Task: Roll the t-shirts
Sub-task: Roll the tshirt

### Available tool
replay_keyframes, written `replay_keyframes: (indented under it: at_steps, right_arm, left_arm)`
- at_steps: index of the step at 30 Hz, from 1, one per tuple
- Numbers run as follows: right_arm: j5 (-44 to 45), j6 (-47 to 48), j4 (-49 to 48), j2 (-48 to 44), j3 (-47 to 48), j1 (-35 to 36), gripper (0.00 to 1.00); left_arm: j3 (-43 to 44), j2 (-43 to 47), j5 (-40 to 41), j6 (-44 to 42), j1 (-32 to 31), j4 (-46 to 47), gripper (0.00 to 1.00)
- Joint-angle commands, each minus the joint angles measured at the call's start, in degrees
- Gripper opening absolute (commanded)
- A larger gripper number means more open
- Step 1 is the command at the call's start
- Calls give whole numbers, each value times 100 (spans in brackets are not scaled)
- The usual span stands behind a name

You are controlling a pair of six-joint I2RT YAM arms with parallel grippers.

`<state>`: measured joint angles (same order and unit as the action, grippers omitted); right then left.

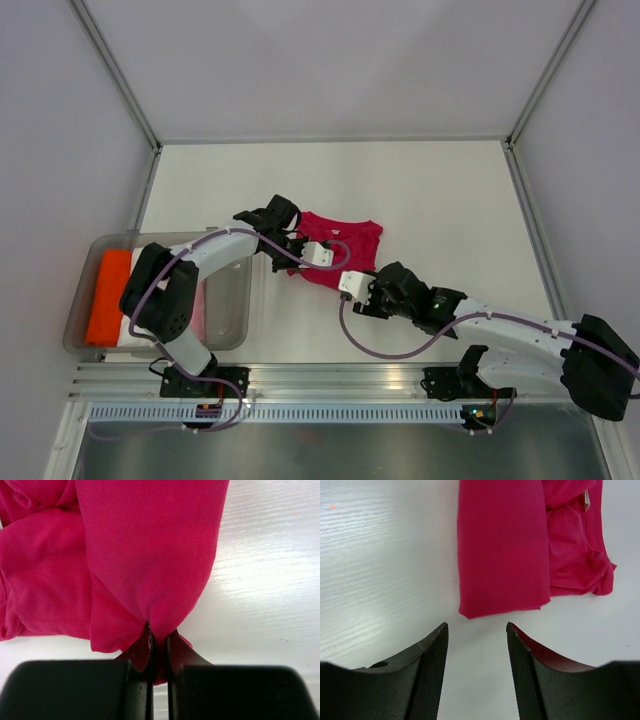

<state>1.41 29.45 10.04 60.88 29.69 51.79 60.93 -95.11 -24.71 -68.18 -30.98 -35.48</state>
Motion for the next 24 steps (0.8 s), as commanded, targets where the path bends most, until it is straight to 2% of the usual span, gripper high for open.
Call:
replay_keyframes:
  at_steps: [1, 5, 7, 11, 16, 18, 19, 20, 23, 24]
  right_arm:
    - [797, -114, -679, 492, 72, 524, 57]
    - [1317, -335, -1282, 916, -112, 964, 59]
    - [1431, -344, -1504, 1004, -253, 991, 60]
    - [2204, -291, -1943, 1320, -367, 991, 61]
    - [1959, -422, -2340, 1698, -482, 859, 61]
    - [1890, -597, -2288, 1812, -456, 728, 53]
    - [1811, -642, -2235, 1822, -395, 640, 42]
    - [1723, -686, -2113, 1752, -368, 422, 21]
    - [645, -538, -1604, 1471, -210, 70, 2]
    - [293, -450, -1393, 1235, -35, -10, 0]
  left_arm:
    - [262, -51, -473, 244, 22, -327, 2]
    - [349, -104, -526, 253, 40, -433, 2]
    - [367, -130, -535, 227, 40, -459, 2]
    - [411, -157, -544, 148, 40, -529, 2]
    - [473, -218, -509, 77, 40, -617, 2]
    - [490, -210, -509, 77, 48, -670, 2]
    - [499, -210, -535, 42, 48, -731, 2]
    - [508, -210, -552, 16, 48, -836, 2]
    - [639, -210, -675, -28, 48, -1117, 2]
    - [692, -210, -736, -20, 57, -1397, 2]
